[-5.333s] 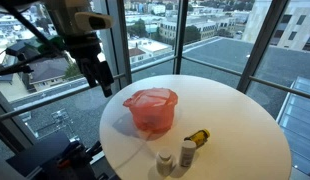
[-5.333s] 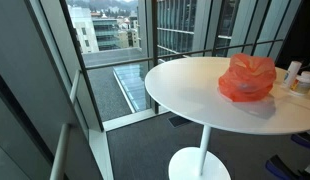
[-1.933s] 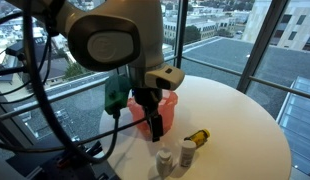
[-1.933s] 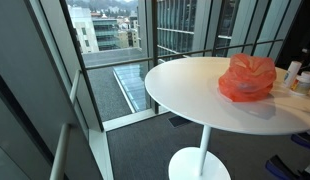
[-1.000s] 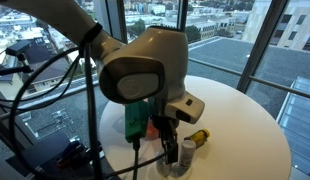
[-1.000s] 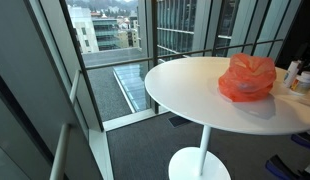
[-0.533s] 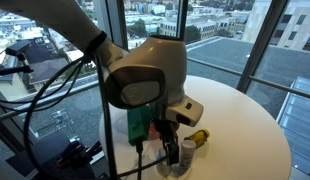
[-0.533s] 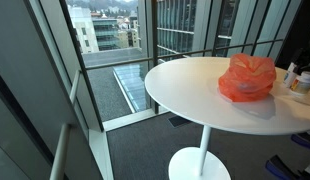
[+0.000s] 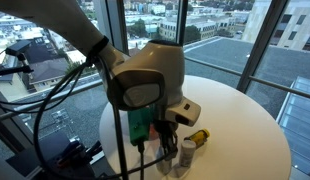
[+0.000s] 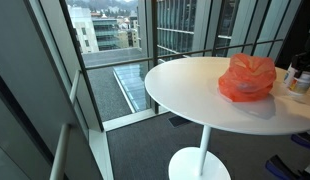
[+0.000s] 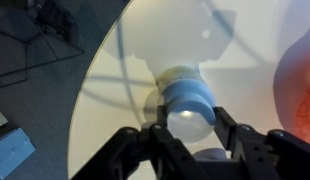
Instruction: Put the white bottle inside the plastic bag
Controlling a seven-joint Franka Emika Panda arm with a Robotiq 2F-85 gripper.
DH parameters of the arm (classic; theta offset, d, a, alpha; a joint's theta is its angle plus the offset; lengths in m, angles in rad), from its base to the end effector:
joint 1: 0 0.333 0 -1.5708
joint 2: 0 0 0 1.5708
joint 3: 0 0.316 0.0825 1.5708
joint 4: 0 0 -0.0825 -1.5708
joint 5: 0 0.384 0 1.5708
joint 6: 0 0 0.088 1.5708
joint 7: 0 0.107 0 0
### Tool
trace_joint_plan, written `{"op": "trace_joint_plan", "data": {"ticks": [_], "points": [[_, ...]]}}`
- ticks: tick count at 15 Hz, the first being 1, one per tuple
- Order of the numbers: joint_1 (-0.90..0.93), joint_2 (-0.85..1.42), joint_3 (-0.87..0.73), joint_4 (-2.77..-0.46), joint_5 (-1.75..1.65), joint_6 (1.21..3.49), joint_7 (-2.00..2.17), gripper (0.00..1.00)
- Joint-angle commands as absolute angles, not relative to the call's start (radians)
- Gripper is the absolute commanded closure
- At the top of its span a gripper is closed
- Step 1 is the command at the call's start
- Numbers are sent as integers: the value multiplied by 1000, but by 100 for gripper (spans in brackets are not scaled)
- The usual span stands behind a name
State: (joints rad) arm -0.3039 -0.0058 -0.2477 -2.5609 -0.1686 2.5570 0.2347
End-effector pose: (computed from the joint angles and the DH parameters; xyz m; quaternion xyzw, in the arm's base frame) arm 0.3845 -0.2337 0.2683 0.9473 -0.3169 -0.0063 0.0454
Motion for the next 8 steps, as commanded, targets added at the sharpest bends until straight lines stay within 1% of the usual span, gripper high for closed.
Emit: {"op": "trace_joint_plan", "data": {"ticks": [1, 2, 8], "points": [[-289, -32, -252, -2552, -197, 2543, 263, 78], [-286, -43, -251, -2555, -190, 2536, 256, 81], [-262, -163, -220, -2561, -182, 2434, 248, 81]]}}
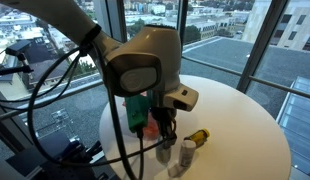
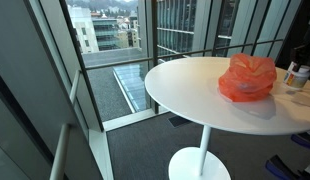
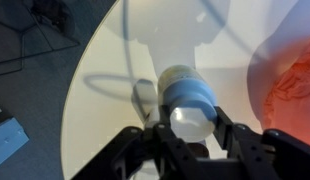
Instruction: Put the white bottle inside the plastic bag
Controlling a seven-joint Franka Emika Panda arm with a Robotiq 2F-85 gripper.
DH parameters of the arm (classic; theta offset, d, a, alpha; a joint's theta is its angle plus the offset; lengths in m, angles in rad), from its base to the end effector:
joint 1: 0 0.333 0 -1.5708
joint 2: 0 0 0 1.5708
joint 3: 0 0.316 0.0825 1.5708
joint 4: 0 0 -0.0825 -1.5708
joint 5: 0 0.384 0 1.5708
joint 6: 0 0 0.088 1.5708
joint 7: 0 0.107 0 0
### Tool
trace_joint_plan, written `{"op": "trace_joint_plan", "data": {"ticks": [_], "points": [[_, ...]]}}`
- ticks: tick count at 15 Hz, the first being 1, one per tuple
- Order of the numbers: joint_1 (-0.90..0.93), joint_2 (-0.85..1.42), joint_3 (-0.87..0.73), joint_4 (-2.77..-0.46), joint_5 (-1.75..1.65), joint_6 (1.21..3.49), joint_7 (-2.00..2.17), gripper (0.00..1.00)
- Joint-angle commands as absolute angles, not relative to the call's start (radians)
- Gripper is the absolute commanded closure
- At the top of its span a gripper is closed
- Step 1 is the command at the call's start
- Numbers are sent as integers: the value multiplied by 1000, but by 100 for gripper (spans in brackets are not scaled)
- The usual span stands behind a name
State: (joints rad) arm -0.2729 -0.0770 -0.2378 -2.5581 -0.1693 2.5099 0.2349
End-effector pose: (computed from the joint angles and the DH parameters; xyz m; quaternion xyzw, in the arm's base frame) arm 0.3933 -0.2177 0.2964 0.9530 -0.2999 0.0080 0.0433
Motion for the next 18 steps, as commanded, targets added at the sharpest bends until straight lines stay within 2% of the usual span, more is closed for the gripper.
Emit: {"op": "trace_joint_plan", "data": {"ticks": [1, 9, 17, 18], "points": [[-258, -185, -208, -2557, -190, 2410, 257, 81], [-220, -301, -119, -2446, -151, 2193, 258, 81], [-182, -308, -87, -2379, -133, 2179, 248, 81], [-181, -309, -85, -2376, -133, 2178, 248, 56]]}}
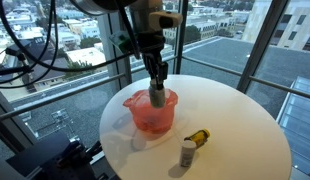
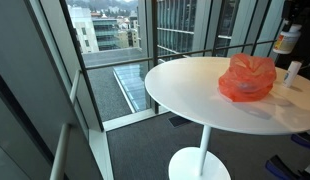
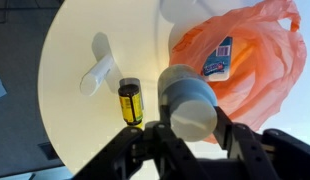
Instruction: Put the white bottle inside the plastic bag
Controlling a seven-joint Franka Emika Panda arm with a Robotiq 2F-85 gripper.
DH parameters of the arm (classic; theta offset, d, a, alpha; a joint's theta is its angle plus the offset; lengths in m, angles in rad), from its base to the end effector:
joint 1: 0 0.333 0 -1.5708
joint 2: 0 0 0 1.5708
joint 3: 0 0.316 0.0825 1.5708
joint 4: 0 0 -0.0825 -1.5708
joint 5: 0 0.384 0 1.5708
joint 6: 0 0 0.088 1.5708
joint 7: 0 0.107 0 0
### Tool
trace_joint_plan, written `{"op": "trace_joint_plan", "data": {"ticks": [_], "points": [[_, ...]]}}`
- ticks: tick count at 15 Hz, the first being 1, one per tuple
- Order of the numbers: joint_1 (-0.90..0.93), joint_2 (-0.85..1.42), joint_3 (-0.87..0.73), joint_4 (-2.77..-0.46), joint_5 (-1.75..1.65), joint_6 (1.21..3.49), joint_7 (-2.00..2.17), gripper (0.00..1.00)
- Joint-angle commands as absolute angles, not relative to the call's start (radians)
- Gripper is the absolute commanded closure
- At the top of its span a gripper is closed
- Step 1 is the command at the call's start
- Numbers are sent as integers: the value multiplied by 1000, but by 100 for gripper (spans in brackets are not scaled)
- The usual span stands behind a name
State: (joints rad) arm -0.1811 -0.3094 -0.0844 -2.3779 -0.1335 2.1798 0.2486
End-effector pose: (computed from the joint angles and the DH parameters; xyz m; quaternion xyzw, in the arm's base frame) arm 0.4411 -0.1264 0.4514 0.9733 -0.2183 0.0551 0.0443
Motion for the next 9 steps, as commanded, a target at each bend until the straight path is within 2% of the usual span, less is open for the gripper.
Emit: {"op": "trace_joint_plan", "data": {"ticks": [1, 4, 5, 9], "points": [[-181, -308, -85, -2379, -133, 2178, 248, 56], [-181, -305, -86, -2382, -133, 2178, 248, 56], [-181, -305, -86, -2382, -133, 2178, 248, 81], [-169, -290, -75, -2377, -132, 2204, 253, 81]]}}
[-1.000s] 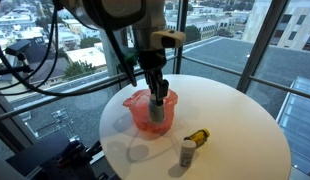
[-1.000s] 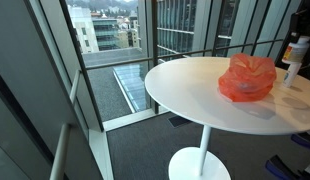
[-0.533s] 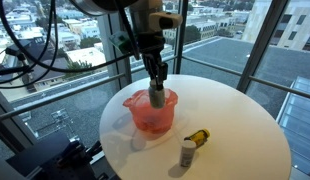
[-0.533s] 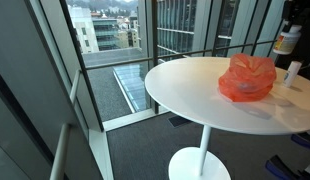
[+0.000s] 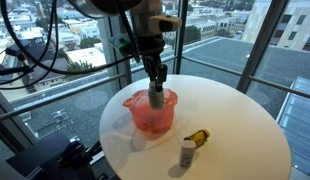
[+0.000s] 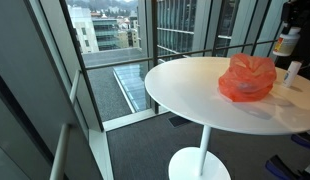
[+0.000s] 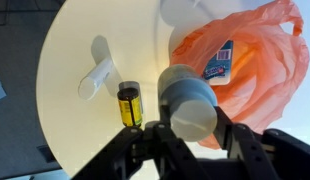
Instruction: Put the white bottle inside the plastic bag
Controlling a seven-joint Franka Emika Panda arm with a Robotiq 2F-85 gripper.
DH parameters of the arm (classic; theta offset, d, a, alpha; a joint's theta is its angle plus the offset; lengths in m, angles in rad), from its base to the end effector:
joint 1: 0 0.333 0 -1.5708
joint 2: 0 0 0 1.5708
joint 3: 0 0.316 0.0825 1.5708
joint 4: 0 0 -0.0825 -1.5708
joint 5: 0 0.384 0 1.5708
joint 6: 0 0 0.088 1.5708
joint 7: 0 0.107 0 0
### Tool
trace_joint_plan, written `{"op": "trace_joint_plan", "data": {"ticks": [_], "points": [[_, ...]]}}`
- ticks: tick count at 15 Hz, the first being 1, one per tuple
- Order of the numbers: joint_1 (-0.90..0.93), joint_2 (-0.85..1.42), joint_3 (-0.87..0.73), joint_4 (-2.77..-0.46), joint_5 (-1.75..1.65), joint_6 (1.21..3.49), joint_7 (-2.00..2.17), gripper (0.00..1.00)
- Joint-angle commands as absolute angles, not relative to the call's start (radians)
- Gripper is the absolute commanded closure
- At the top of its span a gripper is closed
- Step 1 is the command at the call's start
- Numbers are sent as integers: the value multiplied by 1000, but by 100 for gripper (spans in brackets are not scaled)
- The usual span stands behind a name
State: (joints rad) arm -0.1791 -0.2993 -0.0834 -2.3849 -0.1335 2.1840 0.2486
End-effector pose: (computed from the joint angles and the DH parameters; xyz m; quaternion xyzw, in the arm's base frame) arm 0.4416 -0.1248 0.4439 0.9741 -0.2163 0.0488 0.0444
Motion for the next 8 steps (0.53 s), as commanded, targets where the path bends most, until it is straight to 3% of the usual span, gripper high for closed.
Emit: {"op": "trace_joint_plan", "data": {"ticks": [1, 8], "points": [[-164, -284, -72, -2375, -129, 2213, 251, 81], [-118, -228, -49, -2380, -113, 2326, 238, 81]]}}
